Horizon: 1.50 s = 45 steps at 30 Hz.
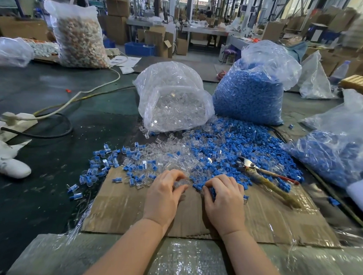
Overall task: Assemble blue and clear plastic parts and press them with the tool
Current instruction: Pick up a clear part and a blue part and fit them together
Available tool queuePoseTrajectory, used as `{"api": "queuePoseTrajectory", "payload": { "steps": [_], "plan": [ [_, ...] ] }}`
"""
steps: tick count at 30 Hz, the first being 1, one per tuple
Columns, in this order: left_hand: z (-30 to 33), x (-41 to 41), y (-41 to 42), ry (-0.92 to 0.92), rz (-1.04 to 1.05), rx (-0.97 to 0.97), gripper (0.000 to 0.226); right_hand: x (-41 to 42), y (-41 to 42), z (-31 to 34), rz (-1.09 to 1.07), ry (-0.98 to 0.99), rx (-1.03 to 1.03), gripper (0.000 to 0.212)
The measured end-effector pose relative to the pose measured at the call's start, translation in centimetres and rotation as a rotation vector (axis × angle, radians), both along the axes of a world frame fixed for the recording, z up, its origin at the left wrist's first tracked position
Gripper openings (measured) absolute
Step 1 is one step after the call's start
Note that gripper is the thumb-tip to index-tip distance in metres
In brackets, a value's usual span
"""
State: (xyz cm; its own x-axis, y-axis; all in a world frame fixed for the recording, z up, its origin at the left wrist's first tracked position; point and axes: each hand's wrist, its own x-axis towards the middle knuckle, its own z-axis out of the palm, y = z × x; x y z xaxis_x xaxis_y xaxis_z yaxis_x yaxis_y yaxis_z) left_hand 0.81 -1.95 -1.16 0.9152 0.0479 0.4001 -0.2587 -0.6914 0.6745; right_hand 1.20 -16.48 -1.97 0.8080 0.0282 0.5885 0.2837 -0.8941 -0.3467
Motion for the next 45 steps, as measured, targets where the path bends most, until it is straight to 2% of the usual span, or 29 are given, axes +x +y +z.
{"api": "queuePoseTrajectory", "payload": {
  "steps": [6, 12, 16, 19, 24, 29, 33, 45],
  "plan": [
    [0.6, 0.3, 1.1, 0.095, 0.047, -0.113, 0.030, 0.1, -0.2, 0.3, 0.058, 0.021, 0.099, 0.011],
    [1.3, 0.3, 1.7, 0.159, 0.054, -0.193, 0.021, -0.3, -0.1, 1.2, 0.140, 0.083, 0.176, 0.009],
    [1.6, 0.1, 2.1, 0.316, -0.069, -0.359, 0.011, -0.5, -0.1, 1.5, 0.125, 0.190, 0.238, 0.009],
    [1.2, -0.3, 1.7, 0.403, -0.156, -0.355, 0.010, -0.3, 0.0, 1.5, 0.121, 0.294, 0.223, 0.009],
    [0.4, 0.7, 1.1, 0.295, -0.071, -0.210, 0.015, -0.1, 0.2, 1.5, 0.122, 0.315, 0.246, 0.009],
    [0.2, 1.3, -0.3, 0.238, 0.002, -0.288, 0.023, 0.9, 0.9, 1.3, 0.129, 0.343, 0.319, 0.007],
    [-0.3, 1.1, -0.6, 0.152, -0.011, -0.224, 0.032, 1.0, 1.2, 0.7, 0.117, 0.326, 0.334, 0.007],
    [0.0, 0.7, -0.6, 0.128, 0.002, -0.243, 0.030, 0.1, 1.1, 0.5, 0.143, 0.163, 0.379, 0.007]
  ]
}}
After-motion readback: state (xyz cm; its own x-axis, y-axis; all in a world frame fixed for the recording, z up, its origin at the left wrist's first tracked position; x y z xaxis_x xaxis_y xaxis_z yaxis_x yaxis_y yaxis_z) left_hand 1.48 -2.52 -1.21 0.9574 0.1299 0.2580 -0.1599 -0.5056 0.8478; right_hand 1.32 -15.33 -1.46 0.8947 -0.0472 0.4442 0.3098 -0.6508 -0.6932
